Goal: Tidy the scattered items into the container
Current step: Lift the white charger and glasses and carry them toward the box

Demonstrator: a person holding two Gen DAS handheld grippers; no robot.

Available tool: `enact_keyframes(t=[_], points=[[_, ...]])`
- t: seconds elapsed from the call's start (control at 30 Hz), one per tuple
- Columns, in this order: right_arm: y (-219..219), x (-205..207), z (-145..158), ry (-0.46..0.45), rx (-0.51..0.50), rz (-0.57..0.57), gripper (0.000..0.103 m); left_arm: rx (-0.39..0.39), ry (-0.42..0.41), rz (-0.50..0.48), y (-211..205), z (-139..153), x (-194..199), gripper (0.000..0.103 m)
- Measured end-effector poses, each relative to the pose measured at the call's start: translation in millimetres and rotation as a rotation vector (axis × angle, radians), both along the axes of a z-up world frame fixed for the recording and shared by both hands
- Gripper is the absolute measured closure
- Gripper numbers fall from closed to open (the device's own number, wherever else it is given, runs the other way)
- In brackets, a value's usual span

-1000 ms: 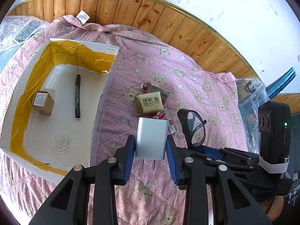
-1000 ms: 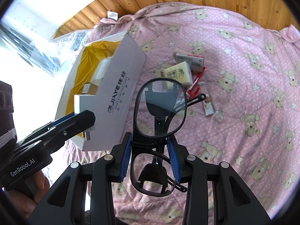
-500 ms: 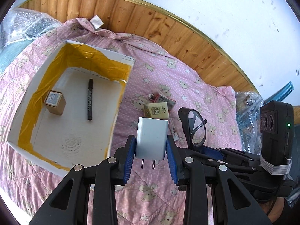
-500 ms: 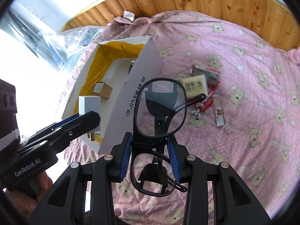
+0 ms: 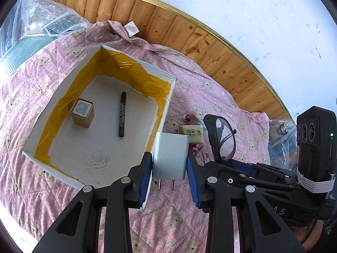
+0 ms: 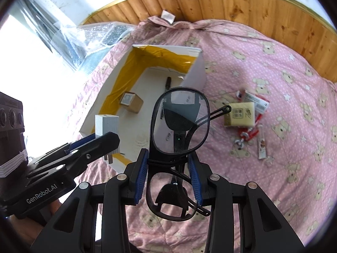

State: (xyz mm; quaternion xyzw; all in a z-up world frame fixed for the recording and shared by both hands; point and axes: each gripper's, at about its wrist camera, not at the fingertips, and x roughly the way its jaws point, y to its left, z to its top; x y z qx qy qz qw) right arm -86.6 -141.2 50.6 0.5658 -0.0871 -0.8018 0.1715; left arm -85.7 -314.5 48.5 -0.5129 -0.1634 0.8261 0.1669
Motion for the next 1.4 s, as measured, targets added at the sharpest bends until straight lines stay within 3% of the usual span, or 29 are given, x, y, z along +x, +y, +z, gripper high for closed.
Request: enact_keyframes(t=[0.6, 1.4], points=[[-65, -33, 7, 0.016, 0.018, 0.118, 0.064, 0.005, -0.062, 0.123, -56, -20, -14, 0.069], [-108, -97, -18, -0.023, 0.049, 0.189, 0.064, 0.011, -0.163, 0.144, -70, -62, -47, 0.069]])
